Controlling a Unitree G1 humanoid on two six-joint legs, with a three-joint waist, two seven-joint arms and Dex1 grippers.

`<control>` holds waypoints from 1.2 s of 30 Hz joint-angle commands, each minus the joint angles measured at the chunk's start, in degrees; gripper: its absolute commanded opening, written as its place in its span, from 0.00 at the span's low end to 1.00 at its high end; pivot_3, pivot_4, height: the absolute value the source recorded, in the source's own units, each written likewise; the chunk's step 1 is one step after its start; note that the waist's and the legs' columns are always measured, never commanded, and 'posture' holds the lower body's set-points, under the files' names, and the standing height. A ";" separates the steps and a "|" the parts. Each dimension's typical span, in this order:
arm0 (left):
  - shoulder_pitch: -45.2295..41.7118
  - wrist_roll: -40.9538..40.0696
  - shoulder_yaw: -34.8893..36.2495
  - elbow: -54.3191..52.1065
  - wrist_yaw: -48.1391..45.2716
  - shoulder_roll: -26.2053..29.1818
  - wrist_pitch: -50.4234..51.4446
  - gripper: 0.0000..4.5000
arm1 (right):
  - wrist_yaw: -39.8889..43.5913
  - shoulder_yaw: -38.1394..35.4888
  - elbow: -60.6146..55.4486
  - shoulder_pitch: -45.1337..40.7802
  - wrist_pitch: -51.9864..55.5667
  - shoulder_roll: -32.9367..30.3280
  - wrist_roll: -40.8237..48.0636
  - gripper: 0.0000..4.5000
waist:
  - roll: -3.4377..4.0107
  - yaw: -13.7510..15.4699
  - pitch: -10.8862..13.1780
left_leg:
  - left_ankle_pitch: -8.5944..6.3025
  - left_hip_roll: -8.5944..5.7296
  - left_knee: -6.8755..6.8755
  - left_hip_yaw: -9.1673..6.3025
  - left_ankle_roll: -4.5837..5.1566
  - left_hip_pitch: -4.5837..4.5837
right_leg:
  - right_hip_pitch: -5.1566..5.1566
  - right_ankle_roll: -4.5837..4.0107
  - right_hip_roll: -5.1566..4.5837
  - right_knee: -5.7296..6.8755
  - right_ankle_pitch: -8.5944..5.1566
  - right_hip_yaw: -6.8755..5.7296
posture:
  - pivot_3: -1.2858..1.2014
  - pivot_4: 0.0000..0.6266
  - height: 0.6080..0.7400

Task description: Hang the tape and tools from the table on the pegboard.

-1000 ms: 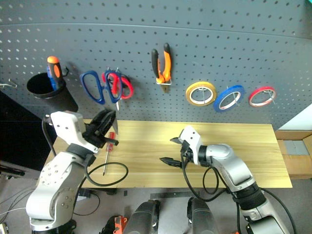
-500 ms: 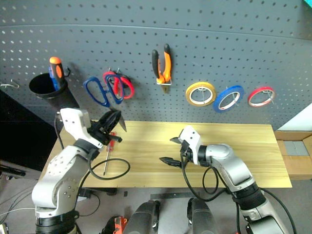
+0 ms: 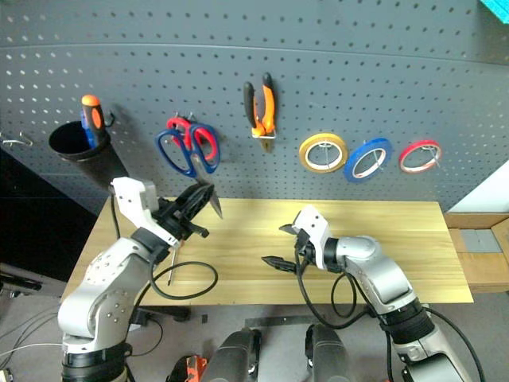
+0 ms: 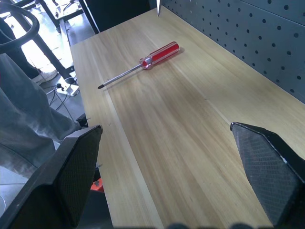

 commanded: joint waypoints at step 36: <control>-6.20 -2.79 3.02 10.98 -2.33 2.26 -1.72 0.06 | 0.24 0.02 -2.94 0.75 -0.26 0.13 -1.18 1.00 | 0.00 -0.82 0.00 | 0.00 0.00 -0.05 -0.02 0.01 0.00 | 0.00 -0.01 0.00 -0.01 0.00 -0.01 | 0.52 0.39 1.00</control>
